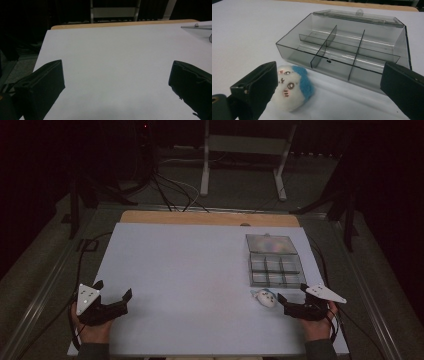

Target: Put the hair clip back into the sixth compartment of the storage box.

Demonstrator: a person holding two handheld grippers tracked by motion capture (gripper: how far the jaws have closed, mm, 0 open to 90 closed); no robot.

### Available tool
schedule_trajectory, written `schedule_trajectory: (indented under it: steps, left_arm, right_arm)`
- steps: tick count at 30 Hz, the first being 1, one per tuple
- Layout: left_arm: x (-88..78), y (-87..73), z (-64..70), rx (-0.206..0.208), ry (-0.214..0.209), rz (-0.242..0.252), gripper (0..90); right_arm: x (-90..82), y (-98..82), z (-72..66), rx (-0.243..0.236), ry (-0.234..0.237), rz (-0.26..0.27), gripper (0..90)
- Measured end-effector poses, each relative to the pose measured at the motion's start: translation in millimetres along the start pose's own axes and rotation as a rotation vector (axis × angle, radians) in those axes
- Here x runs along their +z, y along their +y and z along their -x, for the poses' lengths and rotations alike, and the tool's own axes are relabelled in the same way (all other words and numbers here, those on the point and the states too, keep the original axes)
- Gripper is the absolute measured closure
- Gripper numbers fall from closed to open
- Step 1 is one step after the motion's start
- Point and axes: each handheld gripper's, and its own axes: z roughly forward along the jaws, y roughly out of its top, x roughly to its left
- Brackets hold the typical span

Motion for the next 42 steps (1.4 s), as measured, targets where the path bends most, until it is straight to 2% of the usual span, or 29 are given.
schedule_trajectory:
  steps: [10, 13, 18, 22, 33, 42]
  left_arm:
    - [-0.1, -1.0, -0.4, -0.012, 0.001, 0.003, 1.3]
    - [0.7, -1.3, 0.0, -0.009, 0.002, -0.003, 1.3]
    - [0.7, -2.1, 0.0, -0.012, 0.003, -0.003, 1.3]
    - [0.9, -3.1, 0.3, -0.015, 0.006, -0.007, 1.3]
    - [1.7, -3.7, 0.8, -0.017, 0.009, -0.007, 1.3]
    - [2.2, -4.1, -0.1, -0.016, 0.012, -0.011, 1.3]
  right_arm:
    - [-0.8, 2.0, 1.1, 0.028, 0.009, 0.010, 0.7]
    - [1.0, 4.1, 2.3, 0.041, 0.028, -0.003, 0.0]
    - [0.7, 11.1, 2.8, 0.033, 0.029, -0.012, 0.0]
    - [2.1, 15.3, 3.6, 0.048, 0.032, -0.016, 0.0]
    - [11.5, 21.6, -2.7, 0.063, 0.053, -0.044, 0.1]
    - [23.8, 20.7, -14.5, 0.074, 0.062, -0.121, 6.7]
